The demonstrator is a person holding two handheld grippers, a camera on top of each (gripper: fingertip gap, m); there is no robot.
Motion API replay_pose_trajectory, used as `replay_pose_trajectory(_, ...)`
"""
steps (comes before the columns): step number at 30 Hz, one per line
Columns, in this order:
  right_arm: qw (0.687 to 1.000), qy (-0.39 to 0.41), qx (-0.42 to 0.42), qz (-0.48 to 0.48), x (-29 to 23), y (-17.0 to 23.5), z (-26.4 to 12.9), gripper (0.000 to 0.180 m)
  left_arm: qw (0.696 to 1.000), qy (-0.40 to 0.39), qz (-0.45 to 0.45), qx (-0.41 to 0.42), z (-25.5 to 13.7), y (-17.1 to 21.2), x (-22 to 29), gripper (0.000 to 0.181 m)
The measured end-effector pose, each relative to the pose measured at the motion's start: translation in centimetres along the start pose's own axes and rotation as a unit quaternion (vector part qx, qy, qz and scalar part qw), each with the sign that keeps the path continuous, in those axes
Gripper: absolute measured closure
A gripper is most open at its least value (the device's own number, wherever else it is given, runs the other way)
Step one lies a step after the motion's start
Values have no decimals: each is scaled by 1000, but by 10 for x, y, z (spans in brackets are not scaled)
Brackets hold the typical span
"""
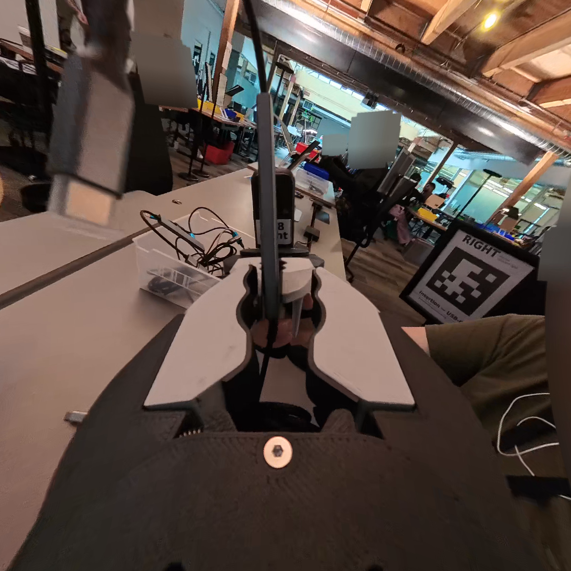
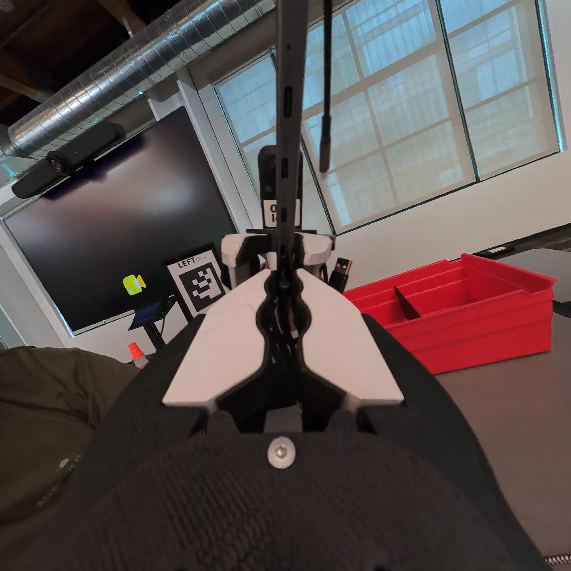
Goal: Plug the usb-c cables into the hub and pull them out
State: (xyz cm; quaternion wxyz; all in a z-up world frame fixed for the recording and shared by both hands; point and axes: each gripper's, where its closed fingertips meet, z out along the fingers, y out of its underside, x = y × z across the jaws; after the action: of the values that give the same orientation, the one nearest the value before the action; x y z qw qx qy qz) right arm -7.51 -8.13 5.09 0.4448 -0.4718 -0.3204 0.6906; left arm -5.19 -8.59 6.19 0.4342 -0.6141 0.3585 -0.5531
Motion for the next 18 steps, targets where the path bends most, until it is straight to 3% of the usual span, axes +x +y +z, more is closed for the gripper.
replay_pose_trajectory(3,1000,5,-21,5,2,1,-2,171,1000,-12,8,-9,-10,-1,-2,151)
replay_pose_trajectory(6,999,3,-47,12,2,3,-4,171,996,-45,21,-79,-12,20,-13,164)
replay_pose_trajectory(9,997,9,-75,27,3,7,-6,171,994,-29,24,-105,-4,31,-11,171)
replay_pose_trajectory(16,990,44,-122,53,11,8,-19,172,995,-20,10,-101,8,37,-18,169)
replay_pose_trajectory(18,989,65,-125,52,16,10,-19,171,993,-29,8,-111,14,43,-21,158)
